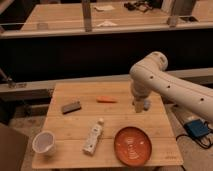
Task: Place the eraser in the ceramic cup
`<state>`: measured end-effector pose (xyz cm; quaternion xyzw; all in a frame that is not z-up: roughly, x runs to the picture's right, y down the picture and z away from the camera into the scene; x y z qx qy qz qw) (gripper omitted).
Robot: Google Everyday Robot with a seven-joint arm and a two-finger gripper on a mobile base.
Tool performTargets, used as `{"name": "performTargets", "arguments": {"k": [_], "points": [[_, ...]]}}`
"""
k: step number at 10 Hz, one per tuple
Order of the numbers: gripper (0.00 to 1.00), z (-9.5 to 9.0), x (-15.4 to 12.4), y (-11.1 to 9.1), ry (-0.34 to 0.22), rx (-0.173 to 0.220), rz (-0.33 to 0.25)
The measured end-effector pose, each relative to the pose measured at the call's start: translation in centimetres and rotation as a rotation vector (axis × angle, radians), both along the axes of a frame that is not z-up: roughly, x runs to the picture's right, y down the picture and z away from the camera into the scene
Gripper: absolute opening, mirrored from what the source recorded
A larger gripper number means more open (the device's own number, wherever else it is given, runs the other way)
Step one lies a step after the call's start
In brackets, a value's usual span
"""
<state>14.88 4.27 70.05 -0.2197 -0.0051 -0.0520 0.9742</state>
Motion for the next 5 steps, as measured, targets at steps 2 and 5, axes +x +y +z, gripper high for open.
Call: {"name": "performTargets", "arguments": {"k": [2,5], "points": [[0.8,0.2,-2.7,-0.4,-0.023,0.009,-0.028],[0.8,0.6,-4.5,-0.9,-0.048,0.026,-0.057]]}}
